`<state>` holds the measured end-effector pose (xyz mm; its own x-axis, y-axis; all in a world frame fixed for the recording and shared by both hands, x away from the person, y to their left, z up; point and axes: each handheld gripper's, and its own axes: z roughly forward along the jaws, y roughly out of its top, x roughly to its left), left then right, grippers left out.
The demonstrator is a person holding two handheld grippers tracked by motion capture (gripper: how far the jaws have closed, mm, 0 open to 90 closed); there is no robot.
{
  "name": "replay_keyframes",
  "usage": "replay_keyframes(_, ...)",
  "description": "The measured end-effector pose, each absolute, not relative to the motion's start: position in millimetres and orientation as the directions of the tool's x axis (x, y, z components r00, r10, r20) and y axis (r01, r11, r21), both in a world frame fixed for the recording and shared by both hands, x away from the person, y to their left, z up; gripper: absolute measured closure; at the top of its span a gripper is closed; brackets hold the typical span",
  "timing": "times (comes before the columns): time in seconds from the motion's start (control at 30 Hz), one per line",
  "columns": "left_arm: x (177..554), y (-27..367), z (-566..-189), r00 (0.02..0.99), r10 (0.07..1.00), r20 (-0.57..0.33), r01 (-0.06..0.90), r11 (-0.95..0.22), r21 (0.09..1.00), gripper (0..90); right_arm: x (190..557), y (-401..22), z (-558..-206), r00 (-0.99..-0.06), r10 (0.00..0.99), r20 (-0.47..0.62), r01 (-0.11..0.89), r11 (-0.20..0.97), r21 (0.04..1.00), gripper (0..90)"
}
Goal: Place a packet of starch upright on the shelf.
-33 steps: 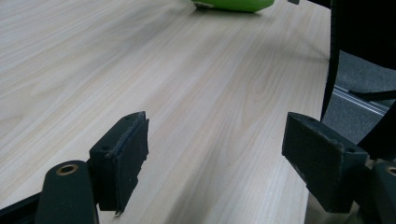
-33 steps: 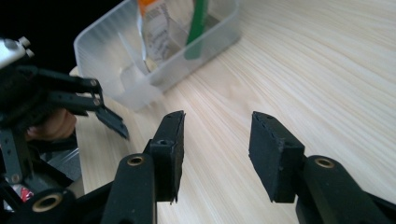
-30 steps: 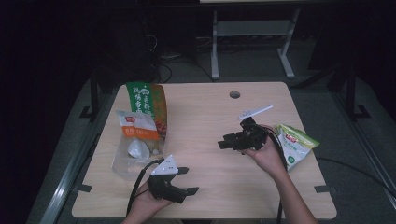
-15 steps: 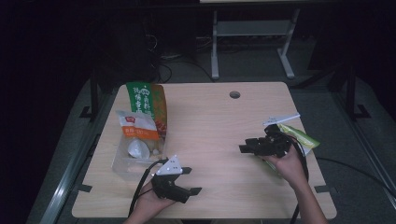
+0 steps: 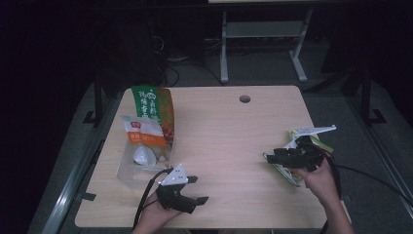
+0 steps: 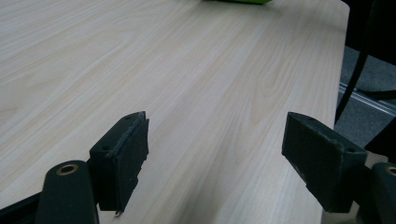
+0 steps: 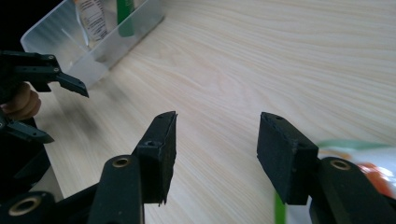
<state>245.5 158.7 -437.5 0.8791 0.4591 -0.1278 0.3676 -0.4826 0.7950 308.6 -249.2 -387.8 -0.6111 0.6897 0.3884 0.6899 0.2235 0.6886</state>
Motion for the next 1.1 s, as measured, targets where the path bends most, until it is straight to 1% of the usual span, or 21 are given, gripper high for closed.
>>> replay_keyframes(0.1, 246, 164, -437, 0.874, 0.473, -0.113, 0.366, -0.486, 0.794, 22.1, 305, -259, -388, -0.595, 0.709, 0.379, 0.696, 0.218, 0.684, 46.4)
replay_keyframes(0.3, 246, 170, -435, 0.872, 0.477, -0.111, 0.365, -0.482, 0.796, 22.0, 303, -277, -394, -0.560, 0.744, 0.364, 0.720, 0.221, 0.658, 46.3)
replay_keyframes(0.53, 245, 169, -437, 0.872, 0.476, -0.120, 0.367, -0.470, 0.803, 22.1, 305, -297, -400, -0.514, 0.779, 0.358, 0.741, 0.193, 0.643, 44.8)
replay_keyframes(0.83, 244, 168, -439, 0.872, 0.473, -0.124, 0.369, -0.471, 0.801, 22.1, 305, -320, -400, -0.457, 0.822, 0.341, 0.759, 0.160, 0.631, 44.3)
replay_keyframes(1.1, 244, 167, -440, 0.871, 0.473, -0.130, 0.374, -0.469, 0.800, 22.1, 301, -341, -410, -0.401, 0.850, 0.343, 0.780, 0.121, 0.614, 43.2)
